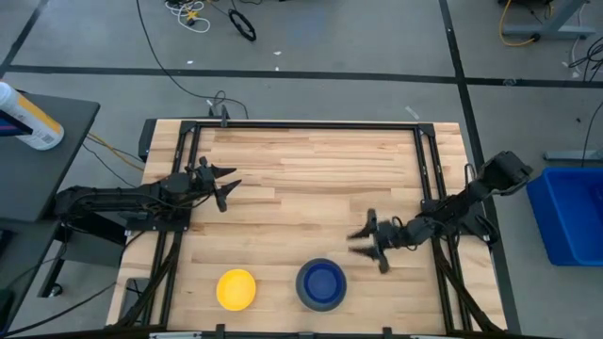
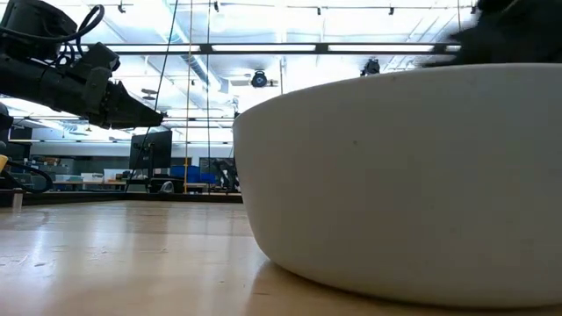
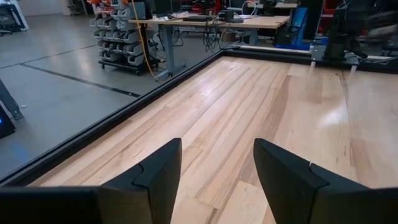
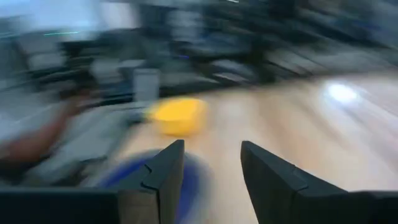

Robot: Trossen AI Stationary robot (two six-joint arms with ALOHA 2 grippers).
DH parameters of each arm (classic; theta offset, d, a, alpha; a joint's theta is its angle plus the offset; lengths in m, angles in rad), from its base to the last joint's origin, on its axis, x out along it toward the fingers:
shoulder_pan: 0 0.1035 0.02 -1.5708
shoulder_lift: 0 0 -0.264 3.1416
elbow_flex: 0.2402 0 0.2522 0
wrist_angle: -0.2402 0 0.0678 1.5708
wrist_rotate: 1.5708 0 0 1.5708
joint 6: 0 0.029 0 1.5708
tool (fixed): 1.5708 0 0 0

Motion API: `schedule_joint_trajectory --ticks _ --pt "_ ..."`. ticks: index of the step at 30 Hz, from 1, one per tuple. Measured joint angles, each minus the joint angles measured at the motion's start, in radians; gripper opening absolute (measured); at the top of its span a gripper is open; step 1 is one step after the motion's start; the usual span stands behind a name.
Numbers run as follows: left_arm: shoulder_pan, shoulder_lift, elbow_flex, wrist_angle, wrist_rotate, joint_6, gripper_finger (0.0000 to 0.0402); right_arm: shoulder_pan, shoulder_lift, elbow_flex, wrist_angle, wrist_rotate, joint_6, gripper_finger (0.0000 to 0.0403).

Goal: Nest bowls inside each other
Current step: Stack the yellow bowl on top of the blue bowl

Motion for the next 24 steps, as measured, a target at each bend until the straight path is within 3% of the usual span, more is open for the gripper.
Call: schedule_joint_trajectory --ticks 3,4,10,13,18,24 --pt "0.0 0.0 0.0 0.001 0.0 0.002 0.0208 -0.029 -0.037 0.003 0.062 -0.28 -0.198 0.0175" --pt "0.0 0.0 0.0 0.002 0.0 0.006 0.0208 -0.043 -0.066 0.002 0.052 -0.331 -0.228 0.0177" --pt "0.0 0.0 0.0 0.004 -0.003 0.027 0.0208 -0.144 -0.418 -0.043 -0.229 -0.425 -0.214 0.0187" --pt "0.0 0.0 0.0 0.005 -0.003 0.031 0.0208 -0.179 -0.669 -0.046 -0.49 -0.431 -0.196 0.019" --pt "0.0 0.0 0.0 0.005 -0.007 0.034 0.0208 -0.192 -1.019 -0.032 -0.947 -0.324 -0.168 0.0193" --pt "0.0 0.0 0.0 0.005 -0.007 0.023 0.0208 -0.192 -1.216 -0.077 -1.12 -0.238 -0.263 0.0188"
